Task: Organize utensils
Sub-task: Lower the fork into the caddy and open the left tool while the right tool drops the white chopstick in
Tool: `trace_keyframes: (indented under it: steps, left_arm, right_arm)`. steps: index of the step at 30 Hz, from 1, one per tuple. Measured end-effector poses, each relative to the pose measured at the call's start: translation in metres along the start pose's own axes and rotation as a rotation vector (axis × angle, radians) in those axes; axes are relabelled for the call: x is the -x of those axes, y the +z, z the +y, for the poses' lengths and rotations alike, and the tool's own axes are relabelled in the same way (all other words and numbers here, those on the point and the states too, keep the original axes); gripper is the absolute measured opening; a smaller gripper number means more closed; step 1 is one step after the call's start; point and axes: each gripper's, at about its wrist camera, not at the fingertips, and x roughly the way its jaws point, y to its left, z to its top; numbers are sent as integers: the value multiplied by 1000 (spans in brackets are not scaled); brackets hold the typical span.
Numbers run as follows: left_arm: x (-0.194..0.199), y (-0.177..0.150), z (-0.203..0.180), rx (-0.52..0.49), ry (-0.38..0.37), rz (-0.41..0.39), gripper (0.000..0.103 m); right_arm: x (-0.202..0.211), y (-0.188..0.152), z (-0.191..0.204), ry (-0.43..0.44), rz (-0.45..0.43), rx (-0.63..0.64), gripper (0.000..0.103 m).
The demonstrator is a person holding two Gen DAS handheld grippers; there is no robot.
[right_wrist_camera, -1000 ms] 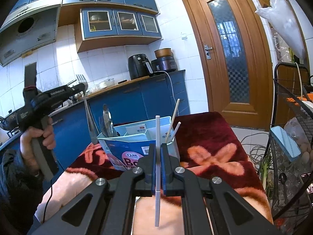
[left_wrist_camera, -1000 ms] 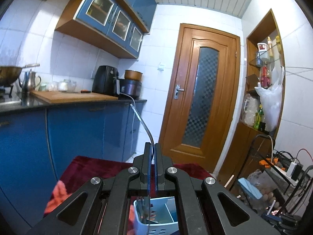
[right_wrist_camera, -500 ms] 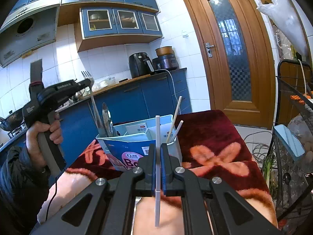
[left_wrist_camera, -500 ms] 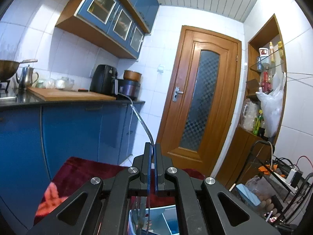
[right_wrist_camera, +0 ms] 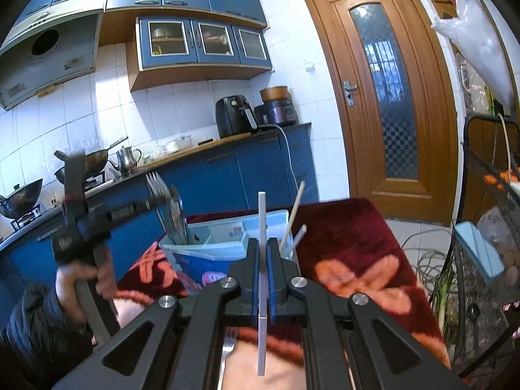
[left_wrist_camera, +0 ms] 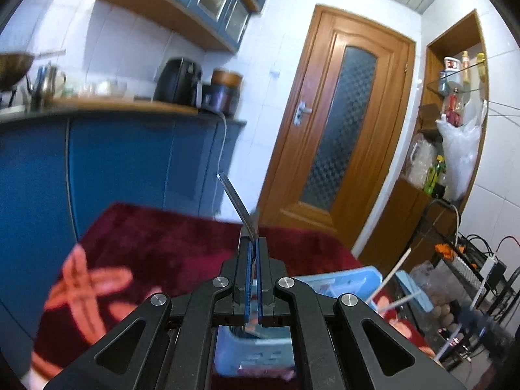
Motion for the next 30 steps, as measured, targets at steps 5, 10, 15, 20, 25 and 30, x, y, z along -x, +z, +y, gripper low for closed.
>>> trace_keyframes:
  steps: [5, 10, 15, 20, 25, 30]
  left_arm:
    - [-3, -12, 0, -14, 2, 10, 2]
    - [-3, -17, -6, -48, -1, 17, 3]
    - [-4, -18, -5, -44, -10, 41, 7]
    - [6, -15, -5, -36, -19, 20, 33]
    - [18, -15, -10, -50, -28, 13, 39]
    - [29, -15, -15, -57, -27, 15, 39]
  right_arm:
    - [-1, 31, 7, -43, -91, 46, 6]
    - [-13, 59, 9, -57, -155, 40, 6]
    - [-45, 73, 16, -87, -178, 68, 6]
    - [-81, 69, 17, -102, -121, 89, 6]
    - [-109, 53, 13, -86, -11, 93, 7]
    - [-98, 45, 5, -62, -22, 39, 42]
